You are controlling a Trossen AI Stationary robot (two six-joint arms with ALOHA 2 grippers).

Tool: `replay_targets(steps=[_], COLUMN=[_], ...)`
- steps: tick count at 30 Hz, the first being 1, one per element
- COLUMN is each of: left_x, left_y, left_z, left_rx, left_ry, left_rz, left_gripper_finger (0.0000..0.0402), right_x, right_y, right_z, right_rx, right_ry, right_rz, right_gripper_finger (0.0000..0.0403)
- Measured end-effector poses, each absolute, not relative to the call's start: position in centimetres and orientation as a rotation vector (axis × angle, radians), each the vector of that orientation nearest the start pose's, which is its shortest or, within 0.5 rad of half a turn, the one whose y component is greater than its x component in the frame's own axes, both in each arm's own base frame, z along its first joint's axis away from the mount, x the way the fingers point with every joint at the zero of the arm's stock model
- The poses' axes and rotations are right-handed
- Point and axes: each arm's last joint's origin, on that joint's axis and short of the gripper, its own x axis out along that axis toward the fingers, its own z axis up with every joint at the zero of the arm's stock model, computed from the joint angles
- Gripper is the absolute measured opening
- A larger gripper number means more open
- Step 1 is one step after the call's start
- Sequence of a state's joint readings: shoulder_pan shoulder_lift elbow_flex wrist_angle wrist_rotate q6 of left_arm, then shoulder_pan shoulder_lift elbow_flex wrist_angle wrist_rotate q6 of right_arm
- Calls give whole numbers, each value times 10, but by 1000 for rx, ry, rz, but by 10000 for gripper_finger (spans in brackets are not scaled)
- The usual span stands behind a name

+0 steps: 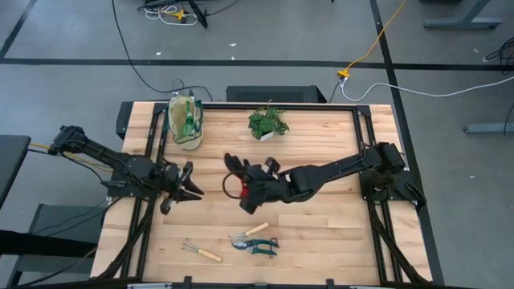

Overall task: Pick & Place Garden tools in Gardening bag
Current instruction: Put the red glove into the green gardening bag

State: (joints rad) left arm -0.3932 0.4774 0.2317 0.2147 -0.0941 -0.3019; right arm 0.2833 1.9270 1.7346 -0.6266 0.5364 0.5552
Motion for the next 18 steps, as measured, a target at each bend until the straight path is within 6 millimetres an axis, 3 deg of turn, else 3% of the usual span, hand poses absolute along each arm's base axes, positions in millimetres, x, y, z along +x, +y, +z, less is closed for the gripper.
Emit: replay_targets(steps=[18], left_x=[124], left_y=[-44], left_z=[246], left_rx=[-302], left_ry=[-203], left_rz=[-174], left_gripper_finger=[80], right_x=[439], right_y=[107], right_z=[335], right_rx=[-103], right_ry=[293], right_rz=[-289], right_gripper_finger=[0])
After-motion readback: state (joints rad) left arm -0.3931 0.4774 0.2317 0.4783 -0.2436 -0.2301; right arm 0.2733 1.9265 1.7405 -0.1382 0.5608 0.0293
